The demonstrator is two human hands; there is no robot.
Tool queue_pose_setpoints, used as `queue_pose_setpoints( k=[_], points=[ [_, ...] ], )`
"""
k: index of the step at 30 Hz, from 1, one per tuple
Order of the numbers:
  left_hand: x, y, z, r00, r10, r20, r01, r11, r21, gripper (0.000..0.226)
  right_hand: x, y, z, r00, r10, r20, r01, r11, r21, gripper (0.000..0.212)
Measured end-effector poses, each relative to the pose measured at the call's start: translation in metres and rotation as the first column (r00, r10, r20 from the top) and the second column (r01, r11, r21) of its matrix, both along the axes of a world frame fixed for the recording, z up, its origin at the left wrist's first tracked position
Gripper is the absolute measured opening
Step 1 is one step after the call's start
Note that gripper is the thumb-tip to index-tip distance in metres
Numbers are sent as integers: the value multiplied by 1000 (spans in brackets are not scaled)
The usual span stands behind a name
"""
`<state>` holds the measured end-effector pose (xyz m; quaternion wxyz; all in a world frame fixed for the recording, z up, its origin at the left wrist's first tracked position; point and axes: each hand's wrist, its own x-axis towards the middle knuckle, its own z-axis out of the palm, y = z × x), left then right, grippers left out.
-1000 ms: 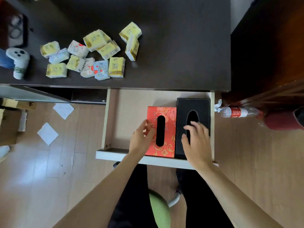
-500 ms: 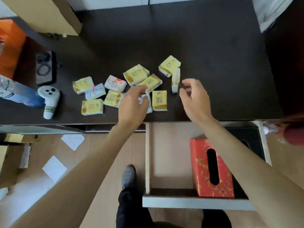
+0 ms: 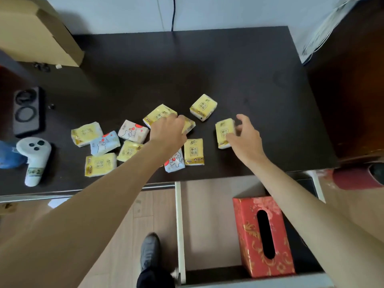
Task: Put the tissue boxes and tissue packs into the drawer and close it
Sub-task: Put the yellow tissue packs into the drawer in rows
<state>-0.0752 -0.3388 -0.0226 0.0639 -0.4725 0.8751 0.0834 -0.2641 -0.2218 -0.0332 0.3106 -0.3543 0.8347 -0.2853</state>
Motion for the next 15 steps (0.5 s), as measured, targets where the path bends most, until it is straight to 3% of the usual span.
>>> queue_pose_setpoints(
  k=[3, 5, 9, 11, 15],
  points=[
    [-8, -3, 10, 997, 76, -32, -76, 997, 13, 39, -18, 28, -3, 1000, -6, 8, 6, 1000, -26, 68],
    [-6, 1, 19, 976, 145, -160, -139, 989, 48, 46, -28, 41, -6, 1000, 17, 13, -17, 1000, -1, 68],
    [6, 47, 39, 791, 411, -452, -233, 887, 398, 62, -34, 55, -10, 994, 112, -16, -112, 993, 44, 65],
    [15, 85, 39, 732, 530, -427, -220, 778, 588, 68, -32, 58, -9, 989, 142, -38, -140, 988, 57, 56],
    [38, 157, 18, 741, 555, -377, -197, 717, 669, 60, -24, 72, -2, 990, 130, 50, -132, 990, 42, 48]
  ],
)
